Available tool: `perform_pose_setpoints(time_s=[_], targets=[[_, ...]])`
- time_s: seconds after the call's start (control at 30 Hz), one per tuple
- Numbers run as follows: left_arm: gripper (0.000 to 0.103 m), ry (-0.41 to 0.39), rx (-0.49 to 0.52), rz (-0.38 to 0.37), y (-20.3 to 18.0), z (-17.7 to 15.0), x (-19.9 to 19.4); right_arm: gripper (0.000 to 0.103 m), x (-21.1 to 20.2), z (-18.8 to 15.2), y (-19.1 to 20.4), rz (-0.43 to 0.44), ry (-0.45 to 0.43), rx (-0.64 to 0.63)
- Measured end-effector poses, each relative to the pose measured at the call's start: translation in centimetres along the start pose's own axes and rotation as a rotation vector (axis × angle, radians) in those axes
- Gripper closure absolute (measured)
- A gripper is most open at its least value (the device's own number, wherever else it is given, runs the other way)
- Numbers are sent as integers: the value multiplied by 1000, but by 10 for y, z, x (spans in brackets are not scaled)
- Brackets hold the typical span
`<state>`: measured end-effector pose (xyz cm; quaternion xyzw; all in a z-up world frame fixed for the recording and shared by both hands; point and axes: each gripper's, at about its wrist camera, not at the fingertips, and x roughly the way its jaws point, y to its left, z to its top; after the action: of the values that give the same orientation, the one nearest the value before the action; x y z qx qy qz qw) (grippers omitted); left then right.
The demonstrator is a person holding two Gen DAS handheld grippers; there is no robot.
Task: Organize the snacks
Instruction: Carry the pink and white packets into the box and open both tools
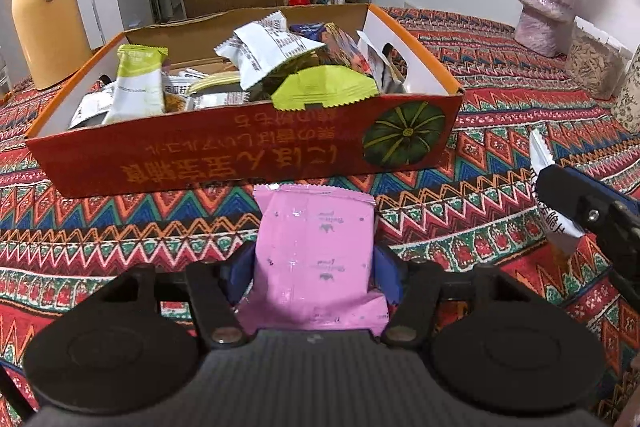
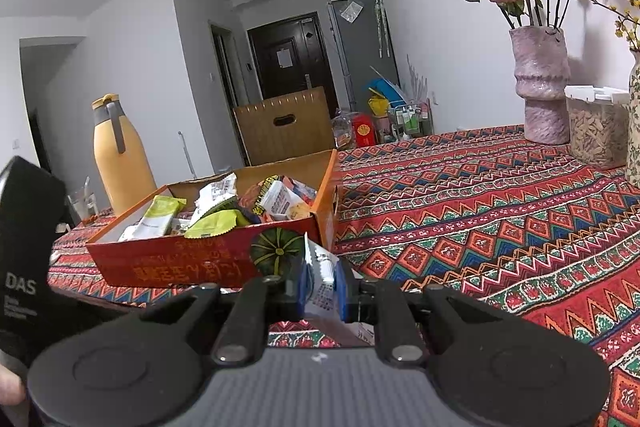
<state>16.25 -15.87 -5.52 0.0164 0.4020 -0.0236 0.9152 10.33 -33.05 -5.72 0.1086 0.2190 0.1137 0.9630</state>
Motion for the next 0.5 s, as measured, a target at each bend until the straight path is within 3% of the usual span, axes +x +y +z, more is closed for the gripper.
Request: perform_pose_setpoints(time_s=[0.5], targets=[[40,-114,-2,-32,23,-2,-51,88,-20,12,27,-15,-37,-72]])
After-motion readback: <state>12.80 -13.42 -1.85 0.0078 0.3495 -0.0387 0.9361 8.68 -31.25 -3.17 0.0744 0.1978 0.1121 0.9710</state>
